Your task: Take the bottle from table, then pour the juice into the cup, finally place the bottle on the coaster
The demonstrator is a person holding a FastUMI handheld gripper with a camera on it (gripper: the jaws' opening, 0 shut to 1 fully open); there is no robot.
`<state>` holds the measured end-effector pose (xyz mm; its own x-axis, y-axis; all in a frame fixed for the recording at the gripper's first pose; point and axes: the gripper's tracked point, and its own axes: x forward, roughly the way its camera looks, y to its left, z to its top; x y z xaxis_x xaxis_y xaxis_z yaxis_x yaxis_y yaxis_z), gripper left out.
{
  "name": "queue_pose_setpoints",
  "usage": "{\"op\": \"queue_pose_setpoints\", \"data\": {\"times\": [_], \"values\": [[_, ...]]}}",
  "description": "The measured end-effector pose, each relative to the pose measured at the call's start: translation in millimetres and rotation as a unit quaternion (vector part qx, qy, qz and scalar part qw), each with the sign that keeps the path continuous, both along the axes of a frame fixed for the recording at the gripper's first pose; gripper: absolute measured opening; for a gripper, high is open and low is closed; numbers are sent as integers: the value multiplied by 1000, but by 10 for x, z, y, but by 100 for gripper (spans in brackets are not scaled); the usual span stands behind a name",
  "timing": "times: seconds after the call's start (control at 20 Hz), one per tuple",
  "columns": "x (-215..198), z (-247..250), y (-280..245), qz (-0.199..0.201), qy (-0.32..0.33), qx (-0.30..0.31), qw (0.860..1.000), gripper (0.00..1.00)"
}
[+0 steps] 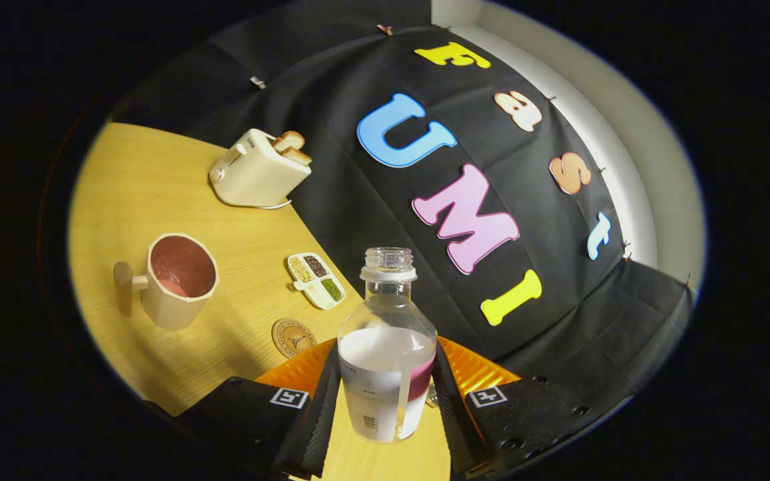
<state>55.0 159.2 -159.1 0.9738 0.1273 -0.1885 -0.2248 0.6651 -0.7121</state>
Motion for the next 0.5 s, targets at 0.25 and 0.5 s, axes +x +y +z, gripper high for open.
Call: {"op": "queue_pose_setpoints", "data": {"times": [0.25, 0.5], "values": [[-41, -84, 241, 50, -13, -73, 996, 71], [-74, -219, 478, 96, -25, -154, 983, 71]]}}
